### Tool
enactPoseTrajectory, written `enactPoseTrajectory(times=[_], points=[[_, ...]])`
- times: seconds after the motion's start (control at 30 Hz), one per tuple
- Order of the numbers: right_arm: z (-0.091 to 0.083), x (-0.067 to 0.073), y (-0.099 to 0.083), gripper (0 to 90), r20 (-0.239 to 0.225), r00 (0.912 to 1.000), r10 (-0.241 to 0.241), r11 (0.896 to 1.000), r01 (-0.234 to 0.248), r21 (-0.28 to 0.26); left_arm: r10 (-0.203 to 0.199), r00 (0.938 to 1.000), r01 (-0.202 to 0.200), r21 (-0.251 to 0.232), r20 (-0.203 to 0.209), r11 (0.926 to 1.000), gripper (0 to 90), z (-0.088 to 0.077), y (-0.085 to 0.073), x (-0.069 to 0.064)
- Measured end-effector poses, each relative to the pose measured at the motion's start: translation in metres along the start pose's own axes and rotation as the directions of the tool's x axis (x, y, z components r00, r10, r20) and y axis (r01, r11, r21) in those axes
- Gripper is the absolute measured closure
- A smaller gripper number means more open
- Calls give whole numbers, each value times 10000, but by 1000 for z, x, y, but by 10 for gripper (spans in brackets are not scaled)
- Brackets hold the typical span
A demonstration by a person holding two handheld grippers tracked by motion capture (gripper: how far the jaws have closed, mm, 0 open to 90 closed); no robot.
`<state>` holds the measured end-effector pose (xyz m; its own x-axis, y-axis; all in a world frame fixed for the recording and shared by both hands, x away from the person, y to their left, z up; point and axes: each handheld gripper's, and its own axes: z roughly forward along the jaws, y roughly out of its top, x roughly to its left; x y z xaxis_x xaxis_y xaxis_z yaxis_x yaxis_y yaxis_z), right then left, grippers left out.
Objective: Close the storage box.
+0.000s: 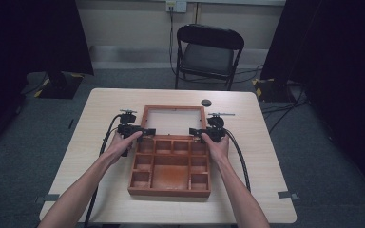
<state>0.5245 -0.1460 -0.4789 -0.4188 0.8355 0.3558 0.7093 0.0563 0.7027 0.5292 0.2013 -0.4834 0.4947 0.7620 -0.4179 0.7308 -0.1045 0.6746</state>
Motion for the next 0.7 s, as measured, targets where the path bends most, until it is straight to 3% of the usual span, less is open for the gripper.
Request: enactPoseTrajectory(times=[0.1,0.4,0.7], points=[[-1,0,0,169,-1,10000,38,10000,-38,-3,96,9997,-96,27,-217,10000,136,1,1,-3],[-9,3,4,233,205,9992,-340,9992,344,-197,717,9970,-718,-7,-307,9974,168,-5,5,-7],[-20,8,10,234,0,9996,-291,9977,290,-620,1177,9902,-1209,-407,-751,9918,294,-18,10,-12]])
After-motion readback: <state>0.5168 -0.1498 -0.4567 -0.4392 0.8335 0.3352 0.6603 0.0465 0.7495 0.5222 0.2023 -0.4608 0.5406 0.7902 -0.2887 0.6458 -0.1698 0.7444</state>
